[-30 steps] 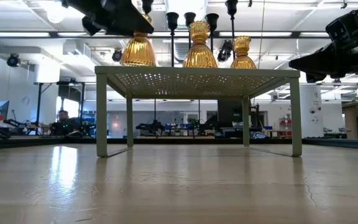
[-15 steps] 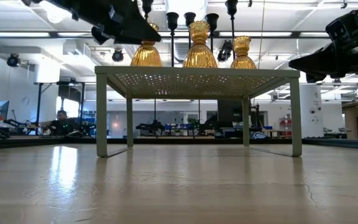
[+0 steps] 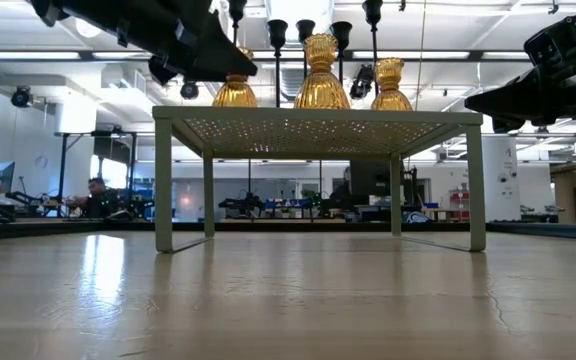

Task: Pick & Place candle stick holders
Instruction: Put the yellow glass candle holder on the shelf

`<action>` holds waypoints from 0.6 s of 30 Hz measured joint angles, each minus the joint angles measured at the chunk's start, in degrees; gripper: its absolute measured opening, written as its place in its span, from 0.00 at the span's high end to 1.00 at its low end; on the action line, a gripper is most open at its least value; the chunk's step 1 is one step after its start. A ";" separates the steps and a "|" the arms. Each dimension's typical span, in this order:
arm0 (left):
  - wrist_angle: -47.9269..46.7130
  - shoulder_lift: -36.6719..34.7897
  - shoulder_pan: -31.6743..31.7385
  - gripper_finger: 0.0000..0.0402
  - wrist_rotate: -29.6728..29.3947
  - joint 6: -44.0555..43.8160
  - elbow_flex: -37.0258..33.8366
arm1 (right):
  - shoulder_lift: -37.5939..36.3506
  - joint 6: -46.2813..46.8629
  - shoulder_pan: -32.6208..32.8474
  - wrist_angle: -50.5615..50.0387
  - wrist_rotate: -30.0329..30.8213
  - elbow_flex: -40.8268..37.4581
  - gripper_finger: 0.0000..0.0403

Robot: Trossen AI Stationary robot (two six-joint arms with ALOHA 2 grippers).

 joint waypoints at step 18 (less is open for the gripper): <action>2.20 -0.20 2.20 0.65 3.43 -2.06 -2.01 | 0.00 0.00 0.00 -0.02 0.00 0.00 0.98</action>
